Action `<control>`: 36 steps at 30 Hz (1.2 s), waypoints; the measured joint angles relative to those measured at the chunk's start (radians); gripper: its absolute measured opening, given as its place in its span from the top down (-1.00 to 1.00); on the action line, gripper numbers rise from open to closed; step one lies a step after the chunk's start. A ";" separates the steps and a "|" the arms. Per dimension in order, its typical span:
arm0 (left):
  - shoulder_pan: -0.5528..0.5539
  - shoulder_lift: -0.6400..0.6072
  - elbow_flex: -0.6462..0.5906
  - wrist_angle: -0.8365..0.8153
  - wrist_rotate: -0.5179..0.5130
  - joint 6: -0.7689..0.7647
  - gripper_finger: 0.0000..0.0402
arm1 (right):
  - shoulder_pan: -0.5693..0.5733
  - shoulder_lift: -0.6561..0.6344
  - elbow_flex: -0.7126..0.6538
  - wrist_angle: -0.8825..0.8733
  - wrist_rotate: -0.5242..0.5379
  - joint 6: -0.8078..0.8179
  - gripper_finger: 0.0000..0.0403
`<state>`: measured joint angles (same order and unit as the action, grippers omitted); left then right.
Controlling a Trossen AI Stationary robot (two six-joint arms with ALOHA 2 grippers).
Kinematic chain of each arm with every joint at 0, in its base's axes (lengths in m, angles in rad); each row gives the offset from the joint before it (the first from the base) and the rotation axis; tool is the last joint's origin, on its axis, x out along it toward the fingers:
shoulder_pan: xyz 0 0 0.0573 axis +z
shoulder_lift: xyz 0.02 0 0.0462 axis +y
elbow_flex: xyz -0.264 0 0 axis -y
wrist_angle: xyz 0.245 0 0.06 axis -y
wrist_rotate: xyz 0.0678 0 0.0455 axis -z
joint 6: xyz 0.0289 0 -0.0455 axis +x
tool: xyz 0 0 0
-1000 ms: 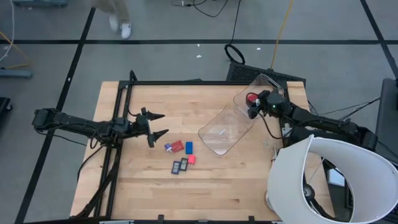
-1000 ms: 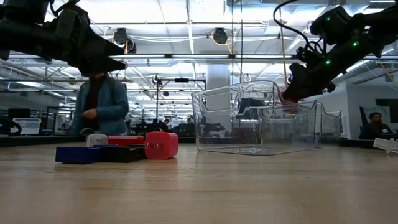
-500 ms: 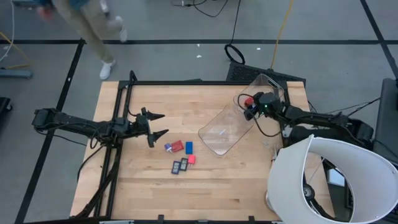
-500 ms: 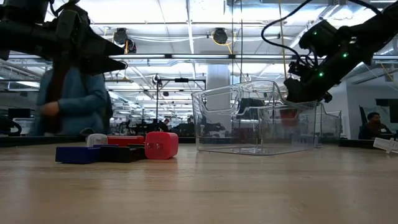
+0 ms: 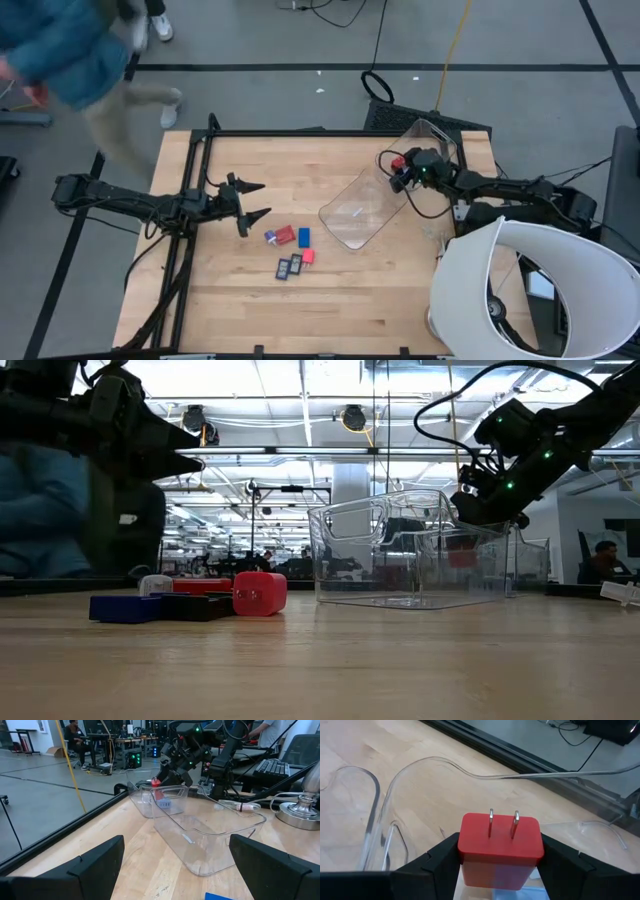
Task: Pick & Place Office items
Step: Put the top red charger adapter into the right transparent bin, then put the purple charger adapter into the right transparent bin
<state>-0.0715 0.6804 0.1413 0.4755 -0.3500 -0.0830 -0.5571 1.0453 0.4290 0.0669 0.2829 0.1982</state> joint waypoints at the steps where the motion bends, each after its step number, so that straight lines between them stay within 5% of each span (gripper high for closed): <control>1: 0.000 0.000 0.000 0.000 0.000 0.000 -0.82 | 0.000 0.000 0.000 0.000 0.000 0.000 -0.08; 36: 0.000 0.000 0.000 0.000 0.000 0.000 -0.82 | 0.001 -0.010 -0.002 0.080 -0.008 0.005 -0.41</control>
<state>-0.0715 0.6804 0.1413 0.4755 -0.3500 -0.0826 -0.5560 1.0358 0.4271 0.1472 0.2750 0.2036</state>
